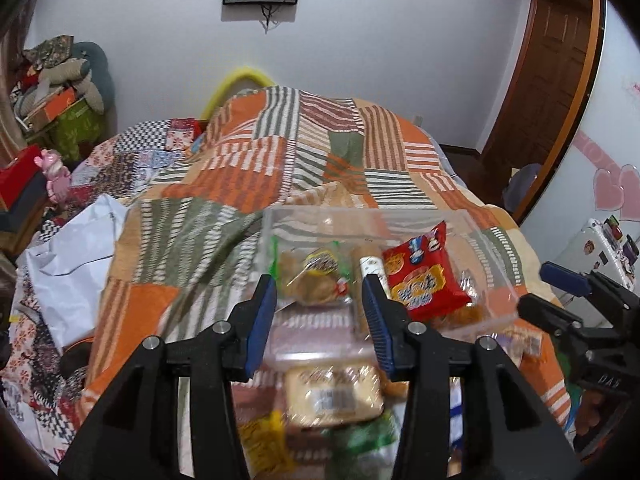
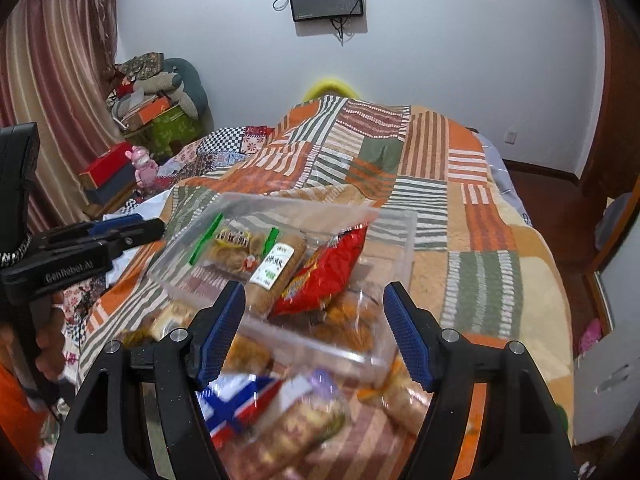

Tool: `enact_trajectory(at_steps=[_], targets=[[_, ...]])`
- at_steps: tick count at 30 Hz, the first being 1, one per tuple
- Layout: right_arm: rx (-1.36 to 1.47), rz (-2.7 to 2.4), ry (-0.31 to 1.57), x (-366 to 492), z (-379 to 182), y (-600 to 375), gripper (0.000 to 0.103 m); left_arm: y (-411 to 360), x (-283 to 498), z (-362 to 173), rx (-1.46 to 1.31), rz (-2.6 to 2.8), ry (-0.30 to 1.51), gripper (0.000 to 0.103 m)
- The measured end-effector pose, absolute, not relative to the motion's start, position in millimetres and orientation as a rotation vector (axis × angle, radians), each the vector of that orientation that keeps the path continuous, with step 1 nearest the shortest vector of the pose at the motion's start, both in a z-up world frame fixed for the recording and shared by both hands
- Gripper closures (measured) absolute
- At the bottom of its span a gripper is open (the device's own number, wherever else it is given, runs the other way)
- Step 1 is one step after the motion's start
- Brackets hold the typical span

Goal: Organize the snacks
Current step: 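Lift both held snacks, lower them into the clear box and open both grippers, then grasp the yellow-and-white chip bag with the left gripper while the right grasps the wrapped biscuit roll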

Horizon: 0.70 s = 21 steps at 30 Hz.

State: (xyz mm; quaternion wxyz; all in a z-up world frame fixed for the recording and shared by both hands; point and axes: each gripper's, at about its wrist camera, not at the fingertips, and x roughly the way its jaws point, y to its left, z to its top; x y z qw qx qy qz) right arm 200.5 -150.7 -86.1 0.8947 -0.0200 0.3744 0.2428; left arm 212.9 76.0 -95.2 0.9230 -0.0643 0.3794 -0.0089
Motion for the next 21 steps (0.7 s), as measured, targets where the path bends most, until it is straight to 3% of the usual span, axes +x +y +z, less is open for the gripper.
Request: enact_trajectory(at_steps=[5,21], targets=[[-0.049,0.497,0.785,183,-91,-158,0.034,90,189,-99,-0.114,0.023,0.790,0.047],[-0.044,0.490,0.903,149,-129,-166,0.034,117,137,-154,-0.147,0.029,0.917,0.042]])
